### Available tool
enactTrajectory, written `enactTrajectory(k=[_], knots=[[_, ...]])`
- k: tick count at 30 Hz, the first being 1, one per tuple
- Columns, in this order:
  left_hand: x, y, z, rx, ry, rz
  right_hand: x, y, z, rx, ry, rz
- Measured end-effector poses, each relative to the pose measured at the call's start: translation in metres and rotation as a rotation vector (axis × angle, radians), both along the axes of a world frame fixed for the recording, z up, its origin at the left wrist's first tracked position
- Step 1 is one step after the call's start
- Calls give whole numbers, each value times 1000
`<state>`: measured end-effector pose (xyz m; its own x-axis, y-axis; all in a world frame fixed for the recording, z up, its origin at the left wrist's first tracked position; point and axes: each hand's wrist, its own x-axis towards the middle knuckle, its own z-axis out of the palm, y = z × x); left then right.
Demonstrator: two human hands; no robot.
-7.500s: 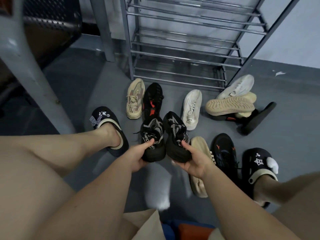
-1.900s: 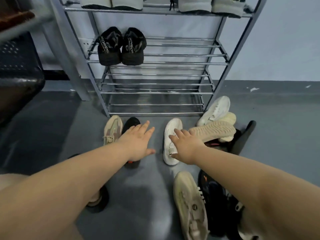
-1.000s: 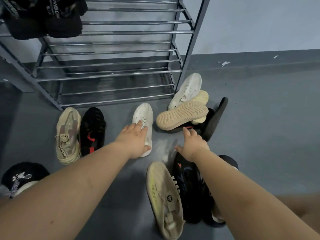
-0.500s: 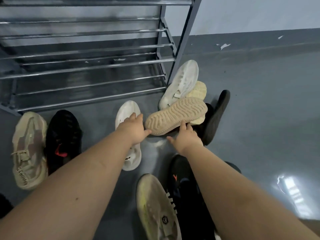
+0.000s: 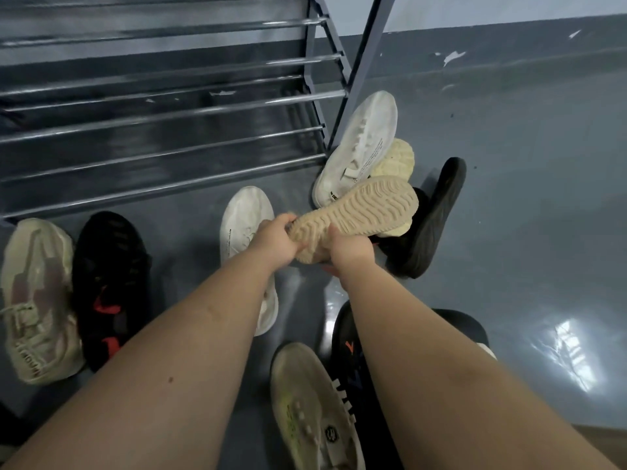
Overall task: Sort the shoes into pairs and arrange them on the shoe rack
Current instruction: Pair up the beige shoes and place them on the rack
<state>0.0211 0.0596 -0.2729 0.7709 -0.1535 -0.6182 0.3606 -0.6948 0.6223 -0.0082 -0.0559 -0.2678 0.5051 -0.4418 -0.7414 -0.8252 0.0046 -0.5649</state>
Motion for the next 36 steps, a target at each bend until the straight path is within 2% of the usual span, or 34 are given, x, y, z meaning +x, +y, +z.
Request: enactTrajectory(k=[5, 10, 15, 18, 22, 24, 27, 29, 33, 36], knots=[[-9, 2, 9, -113, -66, -17, -6, 2, 12, 159, -2, -263], [-22, 11, 34, -236, -150, -20, -17, 8, 37, 323, -87, -351], [-45, 35, 59, -278, -283, 65, -34, 29, 54, 525, -151, -337], [-70, 55, 72, -316, -293, 132, -52, 42, 67, 553, -167, -241], [-110, 82, 84, -363, -188, 297, -81, 54, 91, 582, -198, -117], [-128, 94, 98, -395, -8, 397, -94, 62, 103, 625, -210, -73], [-152, 113, 121, -571, 335, 474, -116, 83, 119, 658, -203, 11], [-168, 128, 131, -669, 422, 471, -133, 100, 128, 692, -197, 55], [-198, 153, 151, -816, 338, 618, -156, 122, 142, 699, -228, 152], [-221, 162, 157, -863, 186, 702, -170, 132, 150, 658, -249, 198]])
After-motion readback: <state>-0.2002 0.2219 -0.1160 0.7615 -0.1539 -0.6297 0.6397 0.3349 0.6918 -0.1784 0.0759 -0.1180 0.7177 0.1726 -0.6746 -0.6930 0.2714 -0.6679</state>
